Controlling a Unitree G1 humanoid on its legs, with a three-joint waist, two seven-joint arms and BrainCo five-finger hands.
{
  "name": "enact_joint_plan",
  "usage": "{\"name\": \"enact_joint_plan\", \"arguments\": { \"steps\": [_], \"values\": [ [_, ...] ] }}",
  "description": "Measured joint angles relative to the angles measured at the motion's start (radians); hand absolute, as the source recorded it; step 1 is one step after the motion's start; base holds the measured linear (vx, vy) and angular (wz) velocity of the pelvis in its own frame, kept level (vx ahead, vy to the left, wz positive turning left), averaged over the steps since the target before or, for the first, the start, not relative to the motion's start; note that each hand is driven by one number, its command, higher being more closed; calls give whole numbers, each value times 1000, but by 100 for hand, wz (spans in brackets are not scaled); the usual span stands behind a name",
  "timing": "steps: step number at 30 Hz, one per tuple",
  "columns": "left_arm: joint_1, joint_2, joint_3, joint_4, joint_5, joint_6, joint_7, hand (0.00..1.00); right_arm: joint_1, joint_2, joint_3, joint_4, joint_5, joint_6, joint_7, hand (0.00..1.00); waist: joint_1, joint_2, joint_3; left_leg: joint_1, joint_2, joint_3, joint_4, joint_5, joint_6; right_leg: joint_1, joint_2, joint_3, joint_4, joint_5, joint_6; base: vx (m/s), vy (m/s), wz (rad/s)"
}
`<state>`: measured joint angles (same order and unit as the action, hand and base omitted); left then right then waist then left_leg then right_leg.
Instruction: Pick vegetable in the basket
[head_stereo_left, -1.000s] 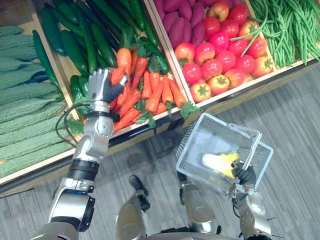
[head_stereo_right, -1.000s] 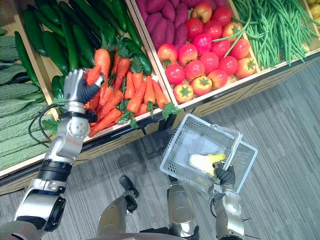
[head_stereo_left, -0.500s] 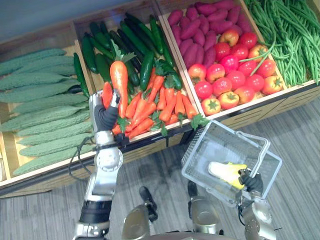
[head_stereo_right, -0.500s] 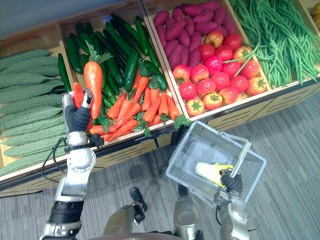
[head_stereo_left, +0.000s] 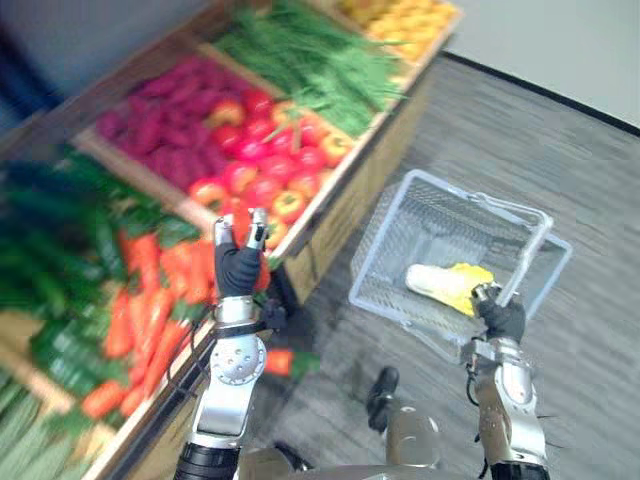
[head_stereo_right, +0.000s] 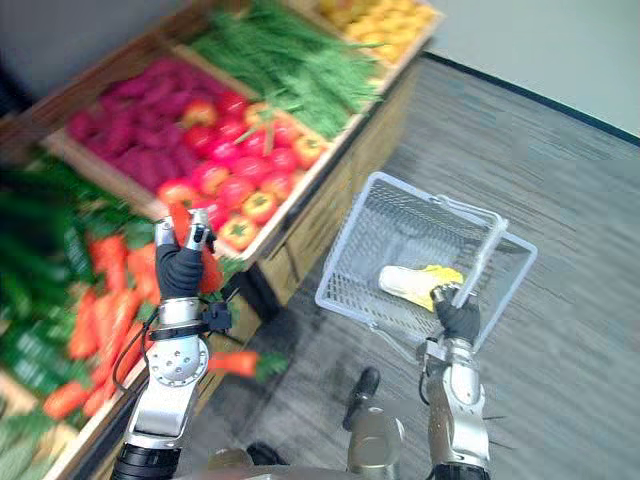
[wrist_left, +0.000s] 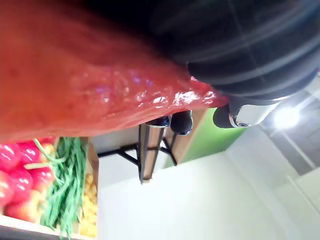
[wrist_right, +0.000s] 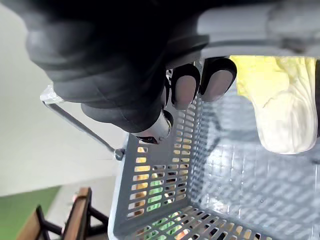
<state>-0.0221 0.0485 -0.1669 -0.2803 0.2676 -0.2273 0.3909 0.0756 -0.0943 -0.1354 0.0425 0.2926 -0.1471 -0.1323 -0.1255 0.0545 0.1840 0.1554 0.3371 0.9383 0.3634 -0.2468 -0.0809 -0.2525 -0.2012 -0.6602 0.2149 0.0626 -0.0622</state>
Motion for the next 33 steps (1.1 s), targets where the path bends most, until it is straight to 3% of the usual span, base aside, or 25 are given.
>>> {"name": "enact_joint_plan", "arguments": {
  "steps": [1, 2, 3, 4, 5, 6, 7, 8, 9, 10, 11, 12, 13, 14, 15, 17, 18, 22, 29, 33],
  "values": [
    [-19, -7, -12, 25, 0, -2, -4, 100, -7, -16, 17, 15, -1, 5, 0, 100, -5, 20, -7, 13, 43, 0, 64, 3, 0, 1, 38, 46, 6, -23, 5, 327, -183, -147],
    [-27, -10, -32, 45, -1, -4, -17, 100, -6, -27, 34, 16, -1, 14, 1, 100, -8, 34, -16, 11, 101, -32, 169, 22, 27, 7, 71, 86, 16, -47, 4, 283, -134, -131],
    [-29, -9, -43, 52, -3, -4, -20, 100, -5, -31, 42, 16, -1, 20, 1, 100, -8, 34, -16, 8, 123, -55, 226, 46, 62, 15, 84, 106, 19, -55, 2, 292, -103, -117],
    [-29, -7, -62, 75, -20, -11, -20, 100, -5, -35, 58, 16, -1, 24, 1, 100, -11, 33, -15, -28, 162, -159, 357, 143, 121, 42, 107, 146, 15, -72, -2, 244, -59, -84],
    [-30, -7, -68, 92, -22, -13, -19, 100, -5, -35, 64, 16, -1, 24, 1, 100, -11, 33, -15, -58, 168, -236, 412, 153, 104, 62, 114, 163, 2, -74, -2, 346, -30, -94],
    [-43, -8, -80, 126, -25, -13, -19, 100, -10, -37, 64, 14, -1, 24, -3, 100, -1, 29, -14, -152, 127, -398, 502, 65, 12, 96, 116, 203, -29, -75, -3, 225, 5, -66],
    [-42, -8, -81, 133, -32, -13, -19, 100, -14, -39, 65, 14, 0, 24, -4, 100, 4, 27, -13, -185, 106, -444, 511, 35, 13, 112, 114, 221, -44, -75, -3, 268, 41, -79],
    [-35, -6, -80, 138, -41, -12, -18, 100, -22, -40, 68, 14, 0, 24, -5, 100, 12, 26, -12, -231, 63, -497, 492, -11, 39, 148, 112, 254, -68, -71, 3, 256, 92, -83],
    [-35, -7, -81, 138, -42, -11, -19, 100, -24, -42, 80, 14, 0, 24, -5, 100, 34, 20, -10, -261, 19, -538, 423, -43, 50, 177, 109, 299, -86, -67, 9, 300, 123, -89],
    [-34, -6, -81, 138, -42, -12, -18, 100, -24, -43, 89, 14, 0, 24, -5, 100, 42, 15, -7, -276, -7, -569, 380, -45, 54, 190, 105, 317, -94, -64, 14, 268, 175, -98],
    [-35, -6, -82, 138, -42, -12, -19, 100, -27, -46, 109, 14, 1, 24, -5, 100, 54, 14, -7, -302, -66, -655, 270, -43, 51, 209, 95, 355, -104, -57, 36, 162, 203, -103],
    [-32, -6, -89, 138, -44, -12, -18, 100, -28, -54, 134, 14, 1, 24, -5, 100, 63, 22, -12, -314, -113, -723, 127, -10, 27, 216, 95, 392, -110, -51, 63, 139, 230, -104],
    [-29, -8, -97, 138, -49, -13, -19, 100, -28, -63, 148, 14, 1, 24, -3, 100, 64, 36, -20, -316, -116, -751, 50, 64, 21, 219, 107, 410, -118, -48, 81, 131, 270, -109],
    [-22, -16, -111, 146, -64, -16, -21, 100, -26, -74, 170, 19, 8, 28, 2, 100, 64, 65, -34, -305, -107, -778, 0, 113, -21, 241, 135, 448, -151, -36, 110, 127, 228, -72],
    [-20, -10, -119, 159, -65, -16, -24, 100, -21, -63, 176, 21, 10, 33, 3, 100, 57, 51, -37, -289, -119, -769, -14, 111, -18, 256, 125, 458, -174, -23, 116, 167, 259, -61],
    [-21, 3, -154, 201, -87, -14, -55, 100, -3, -19, 200, 9, 20, 34, 14, 100, 51, -14, -52, -246, -174, -731, -106, 129, 6, 263, 75, 479, -223, 1, 143, 121, 175, -18],
    [-21, 5, -169, 213, -97, -9, -67, 100, 4, -9, 211, 9, 26, 37, 24, 100, 47, -23, -55, -235, -191, -721, -128, 138, 14, 262, 60, 481, -226, 2, 146, 115, 146, -7],
    [-19, 6, -219, 235, -101, 1, -113, 100, 6, 10, 284, 9, 53, 48, 70, 100, 58, -25, -58, -177, -226, -692, -216, 161, 15, 265, 42, 498, -230, 0, 150, 86, 58, -12],
    [-30, 16, -332, 355, -97, 23, -175, 100, 8, 16, 342, -30, 111, 48, 92, 100, 37, -33, -75, -103, -229, -659, -352, 204, -2, 264, 60, 532, -248, 0, 150, 42, -23, -15],
    [-77, 39, -394, 415, -10, 28, -195, 100, 23, 8, 362, -30, 186, 48, 94, 100, 25, -49, -92, -80, -233, -631, -371, 204, -2, 265, 60, 560, -255, 0, 150, 18, 11, -20]
  ]
}}
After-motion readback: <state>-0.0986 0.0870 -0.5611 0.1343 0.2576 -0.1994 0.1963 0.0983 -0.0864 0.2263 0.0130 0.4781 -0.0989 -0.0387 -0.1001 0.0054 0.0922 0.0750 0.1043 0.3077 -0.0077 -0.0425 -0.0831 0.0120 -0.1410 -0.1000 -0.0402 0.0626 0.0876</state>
